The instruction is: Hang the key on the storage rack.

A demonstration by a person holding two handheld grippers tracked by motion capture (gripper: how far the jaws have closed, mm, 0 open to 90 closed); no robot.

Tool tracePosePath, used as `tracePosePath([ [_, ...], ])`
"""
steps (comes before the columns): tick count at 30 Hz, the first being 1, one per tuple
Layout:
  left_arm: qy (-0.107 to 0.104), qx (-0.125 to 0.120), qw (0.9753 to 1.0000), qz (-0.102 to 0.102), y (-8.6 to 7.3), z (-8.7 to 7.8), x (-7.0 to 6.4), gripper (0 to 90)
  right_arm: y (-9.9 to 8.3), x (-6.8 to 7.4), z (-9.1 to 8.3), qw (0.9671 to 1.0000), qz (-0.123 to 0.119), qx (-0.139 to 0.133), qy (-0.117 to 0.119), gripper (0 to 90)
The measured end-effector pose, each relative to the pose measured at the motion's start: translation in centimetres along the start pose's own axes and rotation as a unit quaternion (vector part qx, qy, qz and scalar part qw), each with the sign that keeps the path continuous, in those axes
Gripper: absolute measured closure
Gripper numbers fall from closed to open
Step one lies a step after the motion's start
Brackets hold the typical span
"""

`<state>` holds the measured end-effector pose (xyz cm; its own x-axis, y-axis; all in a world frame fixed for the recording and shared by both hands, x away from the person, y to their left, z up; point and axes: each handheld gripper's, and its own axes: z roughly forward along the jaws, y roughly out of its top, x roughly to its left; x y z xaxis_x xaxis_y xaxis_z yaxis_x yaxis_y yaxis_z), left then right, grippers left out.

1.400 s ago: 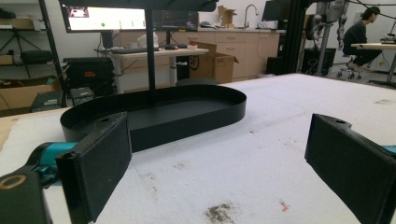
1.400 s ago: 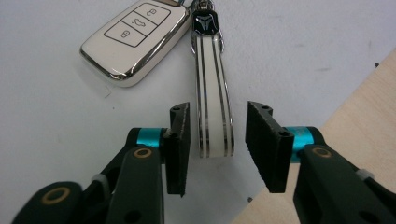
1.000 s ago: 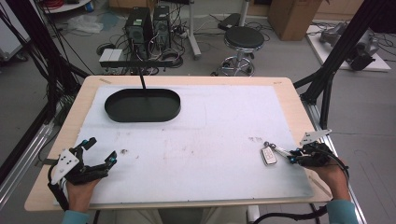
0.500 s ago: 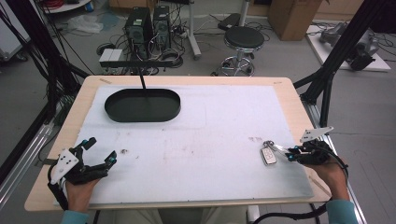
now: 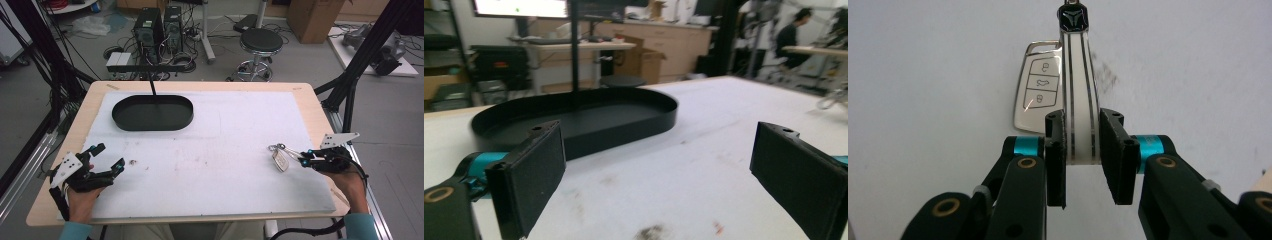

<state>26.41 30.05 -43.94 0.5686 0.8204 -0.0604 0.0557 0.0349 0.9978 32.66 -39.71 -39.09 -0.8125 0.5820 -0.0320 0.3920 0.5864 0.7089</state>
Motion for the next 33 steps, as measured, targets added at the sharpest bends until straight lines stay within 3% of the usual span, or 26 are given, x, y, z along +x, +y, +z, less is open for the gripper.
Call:
tracePosePath([
  [1, -0.008, 0.004, 1.0, 0.005, 0.7, 0.3, 0.0, 8.3, 0.5, 0.2, 0.0, 0.9997, 0.002, -0.025, 0.006, 74.7],
  [2, -0.002, 0.009, 0.9999, 0.008, 1.1, 0.3, -0.1, 8.2, 0.7, 0.2, 0.0, 0.9994, 0.001, -0.033, 0.009, 74.7],
  [6, -0.013, 0.016, 0.9997, 0.012, 2.1, 0.7, 0.0, 8.1, 1.6, 0.7, -0.1, 0.9976, -0.003, -0.066, 0.022, 74.6],
  [9, -0.036, 0.026, 0.9988, 0.021, 3.6, 1.1, 0.2, 8.1, 2.3, 1.0, -0.1, 0.9956, -0.009, -0.089, 0.027, 74.6],
  [14, -0.057, 0.032, 0.9974, 0.033, 5.0, 1.7, 0.3, 8.1, 4.0, 1.7, 0.0, 0.9928, -0.028, -0.11, 0.039, 74.6],
  [16, -0.079, 0.04, 0.9951, 0.043, 6.0, 2.4, 0.0, 8.1, 4.8, 2.0, 0.2, 0.9916, -0.037, -0.115, 0.046, 74.6],
  [18, -0.084, 0.042, 0.9945, 0.048, 6.3, 2.6, -0.1, 8.1, 5.7, 2.3, 0.4, 0.9907, -0.044, -0.118, 0.052, 74.6],
  [22, -0.112, 0.047, 0.9908, 0.06, 7.4, 3.6, -0.6, 8.1, 7.4, 3.0, 1.1, 0.9877, -0.061, -0.129, 0.065, 74.6],
  [23, -0.134, 0.046, 0.9888, 0.047, 7.8, 4.1, -0.8, 8.1, 7.7, 3.1, 1.3, 0.9872, -0.064, -0.13, 0.066, 74.6],
  [25, -0.143, 0.049, 0.9876, 0.043, 8.1, 4.3, -1.0, 8.1, 8.6, 3.5, 1.7, 0.9858, -0.073, -0.132, 0.074, 74.5],
  [26, -0.149, 0.05, 0.9864, 0.047, 8.3, 4.6, -1.1, 8.1, 9.0, 3.6, 1.9, 0.9851, -0.077, -0.133, 0.076, 74.6],
  [27, -0.164, 0.061, 0.9828, 0.058, 8.7, 5.2, -1.5, 8.1, 9.4, 3.8, 2.1, 0.9844, -0.079, -0.134, 0.081, 74.6],
  [28, -0.164, 0.061, 0.9828, 0.058, 8.7, 5.2, -1.5, 8.1, 9.8, 4.0, 2.3, 0.9836, -0.084, -0.137, 0.083, 74.6],
  [32, -0.199, 0.083, 0.9737, 0.074, 9.4, 6.2, -2.2, 8.1, 11.5, 4.6, 3.1, 0.9799, -0.1, -0.141, 0.099, 74.6],
  [33, -0.215, 0.09, 0.9692, 0.081, 9.8, 6.7, -2.6, 8.1, 11.9, 4.7, 3.3, 0.9789, -0.105, -0.142, 0.103, 74.6],
])
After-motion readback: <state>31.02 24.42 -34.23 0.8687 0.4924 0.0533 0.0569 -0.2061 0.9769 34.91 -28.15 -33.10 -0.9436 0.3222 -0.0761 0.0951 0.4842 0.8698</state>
